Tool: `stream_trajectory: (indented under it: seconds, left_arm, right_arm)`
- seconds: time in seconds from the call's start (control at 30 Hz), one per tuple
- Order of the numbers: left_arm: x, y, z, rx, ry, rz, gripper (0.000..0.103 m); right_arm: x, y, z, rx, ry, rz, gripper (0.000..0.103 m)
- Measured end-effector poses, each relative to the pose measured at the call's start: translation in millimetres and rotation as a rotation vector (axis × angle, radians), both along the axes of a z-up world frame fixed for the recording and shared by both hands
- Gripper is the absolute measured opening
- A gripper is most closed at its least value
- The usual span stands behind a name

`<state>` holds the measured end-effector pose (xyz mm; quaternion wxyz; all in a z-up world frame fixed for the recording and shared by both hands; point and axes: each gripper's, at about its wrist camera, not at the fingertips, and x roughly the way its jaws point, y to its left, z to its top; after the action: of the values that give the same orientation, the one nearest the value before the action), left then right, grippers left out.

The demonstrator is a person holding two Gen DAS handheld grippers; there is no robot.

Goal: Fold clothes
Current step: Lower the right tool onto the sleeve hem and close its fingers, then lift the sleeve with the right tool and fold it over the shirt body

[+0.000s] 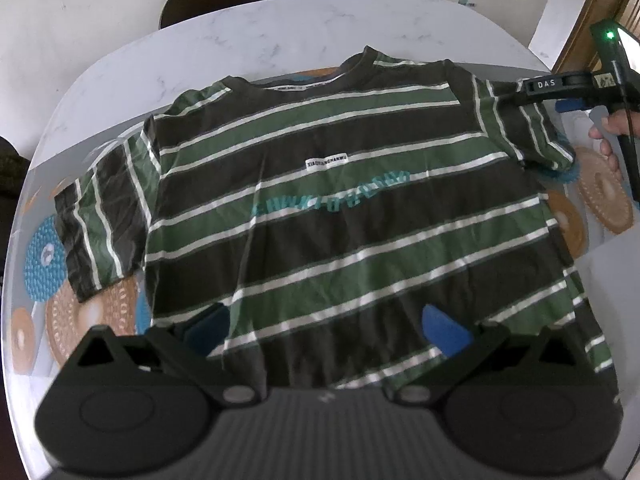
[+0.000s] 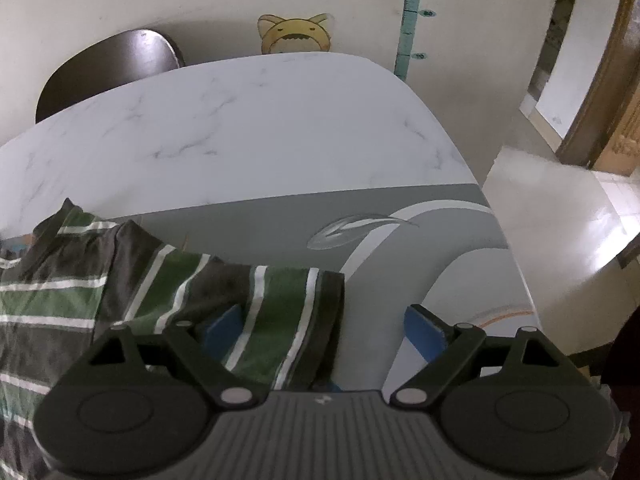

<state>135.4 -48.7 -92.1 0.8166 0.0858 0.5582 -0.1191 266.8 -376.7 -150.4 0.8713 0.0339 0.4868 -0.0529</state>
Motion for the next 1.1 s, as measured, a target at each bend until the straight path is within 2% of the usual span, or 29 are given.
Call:
stream_trajectory:
  seconds: [0.1,0.23,0.63,0.8,1.1]
  left_arm:
    - [-1,-1,-1,0.003,0.002,-0.001,0.103]
    - [-3,-1,-1,0.008,-0.001,-0.004,0.103]
    - [-7,1,2,0.014,-0.009,-0.007,0.103]
    - [-8,4,5,0.012,-0.012,-0.004,0.103]
    - [-12,8,13,-0.007,-0.029,-0.016,0.103]
  right_arm:
    - [2,1,2,0.001,-0.005,0.020,0.073]
    - [2,2,5,0.010,-0.018,0.037,0.047]
    - [4,9,7,0.021,-0.017,0.051,0.015]
    - [1,13,11,0.018,-0.020,0.045,0.014]
    - [-2,35,42,0.011,-0.051,0.061,0.014]
